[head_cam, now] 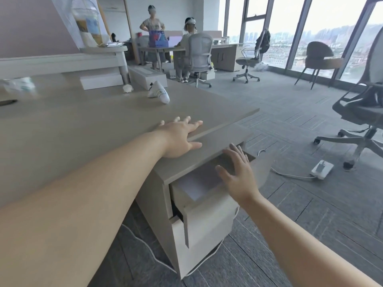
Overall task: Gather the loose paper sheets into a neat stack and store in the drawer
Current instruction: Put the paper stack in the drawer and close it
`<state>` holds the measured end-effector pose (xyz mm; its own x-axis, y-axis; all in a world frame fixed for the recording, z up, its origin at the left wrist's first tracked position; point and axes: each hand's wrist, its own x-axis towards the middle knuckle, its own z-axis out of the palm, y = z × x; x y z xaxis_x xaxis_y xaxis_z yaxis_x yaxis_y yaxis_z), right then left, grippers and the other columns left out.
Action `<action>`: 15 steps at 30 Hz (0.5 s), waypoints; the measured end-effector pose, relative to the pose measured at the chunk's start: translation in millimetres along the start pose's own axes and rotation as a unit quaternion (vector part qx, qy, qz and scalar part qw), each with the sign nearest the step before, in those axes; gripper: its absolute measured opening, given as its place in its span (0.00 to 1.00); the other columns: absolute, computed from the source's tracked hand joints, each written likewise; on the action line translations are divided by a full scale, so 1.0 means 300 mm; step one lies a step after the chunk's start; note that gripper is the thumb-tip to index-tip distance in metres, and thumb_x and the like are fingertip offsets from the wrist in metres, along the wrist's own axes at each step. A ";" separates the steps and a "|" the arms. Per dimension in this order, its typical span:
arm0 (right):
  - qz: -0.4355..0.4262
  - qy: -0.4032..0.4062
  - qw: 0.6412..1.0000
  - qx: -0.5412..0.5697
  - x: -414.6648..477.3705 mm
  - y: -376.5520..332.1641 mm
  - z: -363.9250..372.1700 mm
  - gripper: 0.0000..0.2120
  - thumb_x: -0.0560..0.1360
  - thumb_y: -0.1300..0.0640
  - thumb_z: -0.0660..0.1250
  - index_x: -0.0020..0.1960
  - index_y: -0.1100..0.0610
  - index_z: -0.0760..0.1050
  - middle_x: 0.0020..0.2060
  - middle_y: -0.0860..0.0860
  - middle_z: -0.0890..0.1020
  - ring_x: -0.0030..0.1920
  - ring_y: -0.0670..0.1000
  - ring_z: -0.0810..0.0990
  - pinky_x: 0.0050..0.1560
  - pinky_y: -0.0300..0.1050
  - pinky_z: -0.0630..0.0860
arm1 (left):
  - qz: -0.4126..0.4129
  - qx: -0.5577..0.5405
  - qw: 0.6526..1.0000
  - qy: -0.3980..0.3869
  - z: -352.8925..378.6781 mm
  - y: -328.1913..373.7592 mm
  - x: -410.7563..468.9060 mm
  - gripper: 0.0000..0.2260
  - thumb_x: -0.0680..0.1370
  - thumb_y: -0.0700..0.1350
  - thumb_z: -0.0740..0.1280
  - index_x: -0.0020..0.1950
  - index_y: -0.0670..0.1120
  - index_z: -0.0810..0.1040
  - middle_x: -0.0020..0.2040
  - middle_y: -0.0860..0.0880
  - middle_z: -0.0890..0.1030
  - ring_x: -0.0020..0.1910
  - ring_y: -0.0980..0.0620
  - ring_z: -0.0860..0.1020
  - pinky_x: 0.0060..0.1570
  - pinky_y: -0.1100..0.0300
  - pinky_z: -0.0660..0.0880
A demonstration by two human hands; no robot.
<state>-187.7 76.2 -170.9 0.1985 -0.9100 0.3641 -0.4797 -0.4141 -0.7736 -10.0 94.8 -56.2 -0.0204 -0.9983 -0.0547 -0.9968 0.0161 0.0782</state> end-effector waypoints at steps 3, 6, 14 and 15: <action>-0.006 -0.181 0.978 0.101 0.051 -0.017 -0.002 0.39 0.70 0.48 0.72 0.76 0.48 0.57 0.79 0.48 0.48 0.77 0.45 0.38 0.74 0.45 0.42 | 0.001 -0.007 1.000 -0.003 0.001 -0.003 0.002 0.29 0.79 0.64 0.51 0.77 0.60 0.47 0.80 0.50 0.45 0.79 0.47 0.44 0.74 0.41 0.42; -0.098 -0.293 0.939 -0.147 0.105 -0.010 0.005 0.50 0.67 0.40 0.72 0.78 0.45 0.45 0.78 0.46 0.41 0.76 0.48 0.32 0.75 0.50 0.37 | 0.001 -0.008 1.000 -0.009 0.002 -0.001 0.006 0.27 0.79 0.63 0.47 0.77 0.60 0.46 0.80 0.50 0.45 0.79 0.47 0.43 0.74 0.41 0.42; -0.135 -0.138 0.951 -0.242 0.163 -0.017 0.096 0.41 0.61 0.43 0.76 0.72 0.48 0.68 0.73 0.46 0.68 0.76 0.46 0.59 0.75 0.50 0.35 | 0.002 -0.012 1.000 -0.008 0.004 -0.006 0.011 0.28 0.79 0.63 0.49 0.77 0.60 0.47 0.80 0.49 0.45 0.79 0.47 0.43 0.75 0.41 0.41; -0.132 -0.130 0.952 -0.245 0.159 -0.019 0.099 0.40 0.62 0.44 0.76 0.71 0.48 0.68 0.73 0.47 0.69 0.76 0.46 0.59 0.75 0.51 0.36 | 0.004 -0.013 1.000 -0.007 0.005 -0.006 0.013 0.28 0.79 0.63 0.49 0.77 0.60 0.47 0.80 0.50 0.45 0.79 0.47 0.43 0.75 0.41 0.41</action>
<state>-150.2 34.4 -164.5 0.5414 -0.7768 0.3217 -0.7123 -0.6270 -0.3155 -8.4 90.9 -58.1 -0.0286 -0.9973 -0.0675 -0.9944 0.0215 0.1036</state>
